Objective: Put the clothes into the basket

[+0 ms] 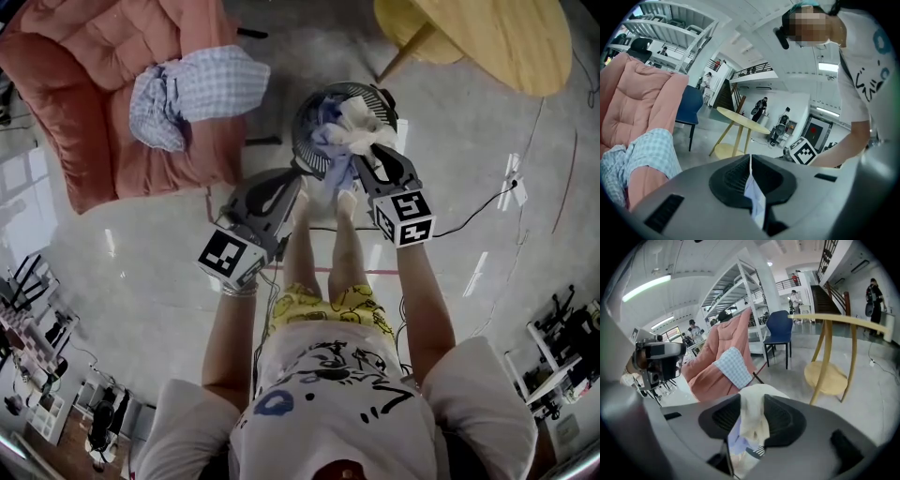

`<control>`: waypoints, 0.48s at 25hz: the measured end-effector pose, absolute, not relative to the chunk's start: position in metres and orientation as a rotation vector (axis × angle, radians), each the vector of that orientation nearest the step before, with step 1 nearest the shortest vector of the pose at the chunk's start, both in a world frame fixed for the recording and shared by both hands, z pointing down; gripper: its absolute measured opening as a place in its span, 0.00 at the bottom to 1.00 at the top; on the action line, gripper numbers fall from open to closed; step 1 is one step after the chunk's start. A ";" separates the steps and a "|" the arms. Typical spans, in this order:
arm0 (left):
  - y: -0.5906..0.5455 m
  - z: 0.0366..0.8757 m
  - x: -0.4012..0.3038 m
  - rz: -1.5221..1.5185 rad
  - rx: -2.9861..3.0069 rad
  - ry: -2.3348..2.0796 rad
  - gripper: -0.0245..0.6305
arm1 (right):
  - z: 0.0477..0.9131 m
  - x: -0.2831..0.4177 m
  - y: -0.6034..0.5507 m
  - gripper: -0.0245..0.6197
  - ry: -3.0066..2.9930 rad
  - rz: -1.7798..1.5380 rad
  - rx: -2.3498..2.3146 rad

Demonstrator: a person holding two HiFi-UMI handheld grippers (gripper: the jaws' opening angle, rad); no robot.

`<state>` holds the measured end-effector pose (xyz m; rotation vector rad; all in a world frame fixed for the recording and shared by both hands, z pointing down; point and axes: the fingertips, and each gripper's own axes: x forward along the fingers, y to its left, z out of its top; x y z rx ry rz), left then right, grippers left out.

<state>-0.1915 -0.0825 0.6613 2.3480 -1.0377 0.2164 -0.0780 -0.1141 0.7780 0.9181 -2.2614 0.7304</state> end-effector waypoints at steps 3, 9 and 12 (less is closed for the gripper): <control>-0.079 0.663 -0.188 0.220 2.358 -1.026 0.07 | 0.785 -0.079 -0.116 0.30 -2.262 0.786 0.927; -0.078 0.662 -0.190 0.226 2.339 -1.030 0.07 | 0.775 -0.082 -0.121 0.30 -2.276 0.769 0.923; -0.079 0.658 -0.187 0.220 2.350 -1.030 0.07 | 0.771 -0.079 -0.118 0.30 -2.283 0.763 0.914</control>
